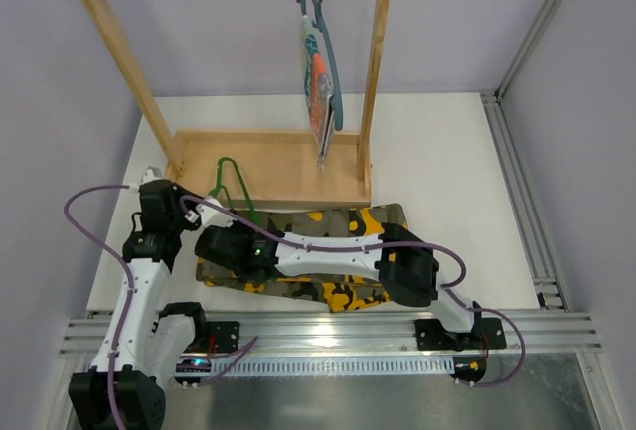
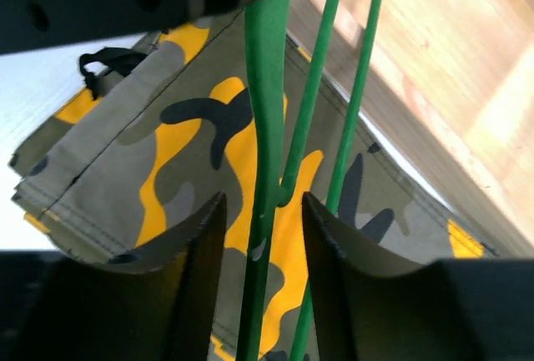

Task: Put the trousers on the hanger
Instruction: Place trousers on hanger

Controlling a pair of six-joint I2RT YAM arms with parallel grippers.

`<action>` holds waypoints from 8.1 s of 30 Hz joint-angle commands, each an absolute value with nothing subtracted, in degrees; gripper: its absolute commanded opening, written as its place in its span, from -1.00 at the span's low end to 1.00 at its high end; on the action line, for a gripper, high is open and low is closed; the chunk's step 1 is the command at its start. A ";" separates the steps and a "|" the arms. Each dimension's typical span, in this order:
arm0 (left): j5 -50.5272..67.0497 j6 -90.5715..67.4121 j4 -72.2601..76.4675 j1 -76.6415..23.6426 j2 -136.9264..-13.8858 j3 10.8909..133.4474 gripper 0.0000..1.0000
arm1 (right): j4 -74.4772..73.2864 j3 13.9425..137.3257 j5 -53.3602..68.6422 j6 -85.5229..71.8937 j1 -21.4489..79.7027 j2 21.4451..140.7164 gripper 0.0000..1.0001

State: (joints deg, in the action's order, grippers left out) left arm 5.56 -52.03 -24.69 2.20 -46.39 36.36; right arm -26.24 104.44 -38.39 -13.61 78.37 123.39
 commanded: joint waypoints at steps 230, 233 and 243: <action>-23.07 -63.62 -38.01 -25.75 -44.47 32.07 -0.47 | -4.22 37.27 -51.15 -68.99 85.34 78.40 -0.93; -31.17 -68.71 -48.02 -24.79 -44.73 35.94 0.50 | -4.22 36.74 -51.07 -68.99 85.34 77.52 -0.92; -15.64 -71.01 -53.86 -9.67 -48.51 43.41 0.99 | -4.66 35.69 -50.63 -68.38 85.25 75.15 -0.93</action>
